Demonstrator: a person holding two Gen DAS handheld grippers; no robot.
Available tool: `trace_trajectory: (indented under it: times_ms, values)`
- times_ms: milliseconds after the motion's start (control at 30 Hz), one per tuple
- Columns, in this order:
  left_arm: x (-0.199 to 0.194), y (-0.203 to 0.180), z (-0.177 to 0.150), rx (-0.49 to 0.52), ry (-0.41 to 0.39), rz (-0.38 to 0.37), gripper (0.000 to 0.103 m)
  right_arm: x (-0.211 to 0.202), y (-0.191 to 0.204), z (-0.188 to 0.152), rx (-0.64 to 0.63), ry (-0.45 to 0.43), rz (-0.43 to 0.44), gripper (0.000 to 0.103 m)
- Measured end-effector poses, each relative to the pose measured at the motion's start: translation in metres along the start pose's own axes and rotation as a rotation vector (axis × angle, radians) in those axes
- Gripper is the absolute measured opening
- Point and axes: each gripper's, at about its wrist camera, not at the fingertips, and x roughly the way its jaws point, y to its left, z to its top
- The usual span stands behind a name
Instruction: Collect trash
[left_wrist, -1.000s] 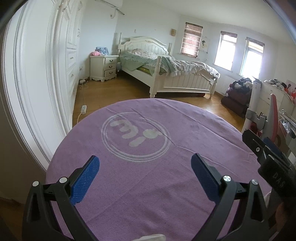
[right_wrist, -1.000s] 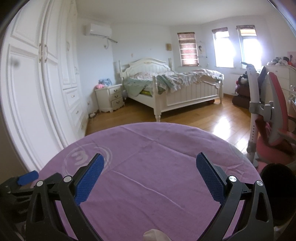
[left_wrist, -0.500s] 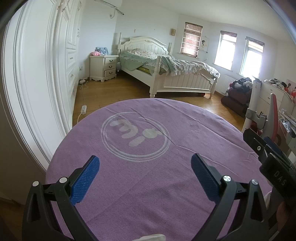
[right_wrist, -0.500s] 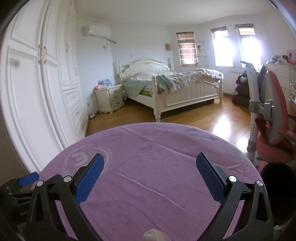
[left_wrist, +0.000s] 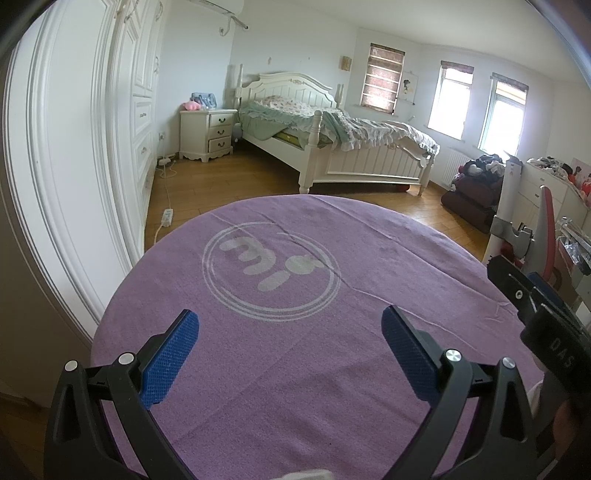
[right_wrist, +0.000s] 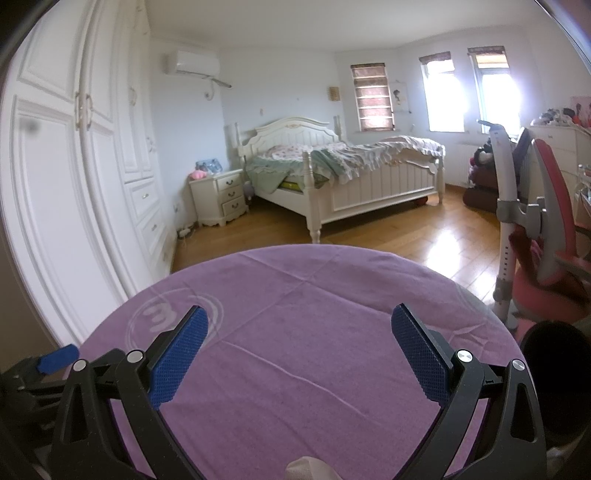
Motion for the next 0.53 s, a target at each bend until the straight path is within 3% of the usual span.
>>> trace_trajectory:
  times_ms: [533]
  values:
    - [-0.0018,-0.0008,-0.0051,0.003,-0.015,0.012,0.098,0.0004,0.0084,-0.0005,0.002,-0.005,-0.005,0.098]
